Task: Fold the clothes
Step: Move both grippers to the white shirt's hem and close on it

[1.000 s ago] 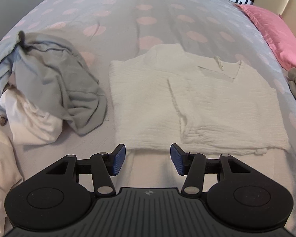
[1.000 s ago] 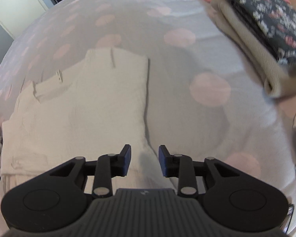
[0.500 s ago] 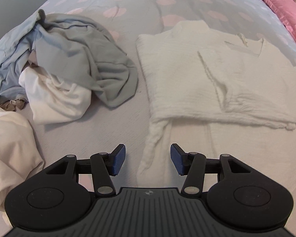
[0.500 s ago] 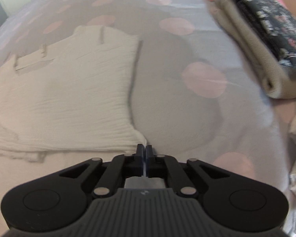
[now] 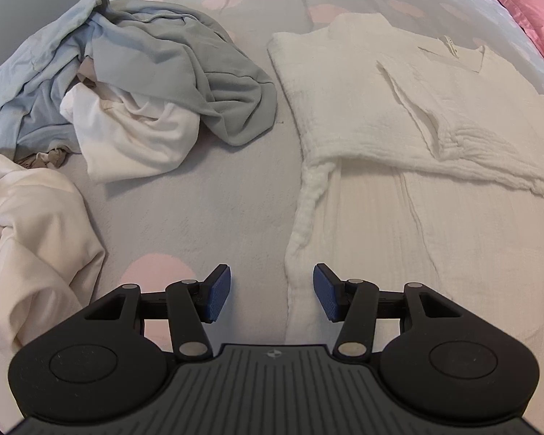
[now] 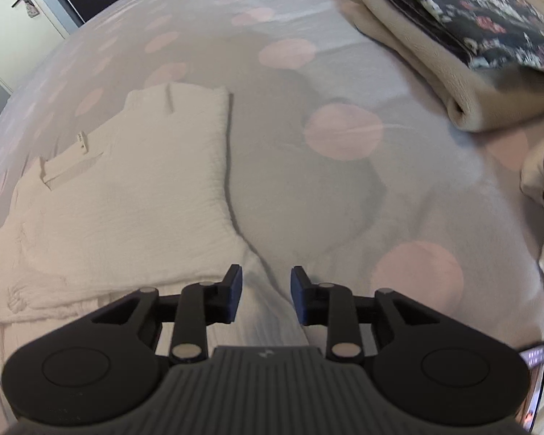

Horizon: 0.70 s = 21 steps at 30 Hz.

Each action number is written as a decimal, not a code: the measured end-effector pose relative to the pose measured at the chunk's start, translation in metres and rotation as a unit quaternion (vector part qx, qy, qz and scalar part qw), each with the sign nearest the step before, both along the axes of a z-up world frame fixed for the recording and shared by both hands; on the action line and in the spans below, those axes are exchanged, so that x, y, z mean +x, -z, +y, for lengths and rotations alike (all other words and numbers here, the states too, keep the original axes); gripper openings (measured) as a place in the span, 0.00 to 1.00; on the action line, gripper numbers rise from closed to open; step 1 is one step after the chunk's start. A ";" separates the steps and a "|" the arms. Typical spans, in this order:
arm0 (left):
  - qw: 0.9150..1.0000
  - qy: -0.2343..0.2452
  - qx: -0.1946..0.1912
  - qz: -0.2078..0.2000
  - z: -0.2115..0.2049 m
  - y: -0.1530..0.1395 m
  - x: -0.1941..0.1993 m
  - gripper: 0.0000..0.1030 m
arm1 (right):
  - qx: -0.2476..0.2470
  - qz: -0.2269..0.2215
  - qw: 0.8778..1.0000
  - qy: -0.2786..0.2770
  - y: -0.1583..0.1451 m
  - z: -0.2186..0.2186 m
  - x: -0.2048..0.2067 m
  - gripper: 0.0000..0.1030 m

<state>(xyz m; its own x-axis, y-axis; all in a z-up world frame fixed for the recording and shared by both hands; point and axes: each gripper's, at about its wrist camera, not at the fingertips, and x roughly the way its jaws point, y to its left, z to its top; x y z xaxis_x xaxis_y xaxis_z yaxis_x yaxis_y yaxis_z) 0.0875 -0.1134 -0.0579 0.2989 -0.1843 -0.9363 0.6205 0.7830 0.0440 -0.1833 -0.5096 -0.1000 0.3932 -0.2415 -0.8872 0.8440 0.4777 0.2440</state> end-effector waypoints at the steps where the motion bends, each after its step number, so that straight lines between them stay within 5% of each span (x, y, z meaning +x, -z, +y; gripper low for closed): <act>1: 1.000 0.004 0.002 0.001 0.003 0.001 -0.003 0.48 | 0.003 0.005 1.000 -0.007 0.001 0.003 -0.002 0.31; 11: 0.999 0.040 0.022 0.025 0.038 0.011 -0.036 0.50 | 0.030 0.052 0.995 -0.078 0.013 0.033 -0.026 0.43; 21: 0.995 0.078 0.026 0.048 0.059 0.021 -0.076 0.50 | 0.050 0.113 0.981 -0.149 0.022 0.075 -0.054 0.44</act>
<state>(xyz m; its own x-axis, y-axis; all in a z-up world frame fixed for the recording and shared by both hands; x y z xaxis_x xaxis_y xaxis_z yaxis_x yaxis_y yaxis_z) 0.0118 -0.0547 -0.0787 0.1793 -0.1716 -0.9687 0.7381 0.6744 0.0171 -0.2373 -0.4345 -0.1219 0.2234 -0.0532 -0.9733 0.7080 0.6951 0.1245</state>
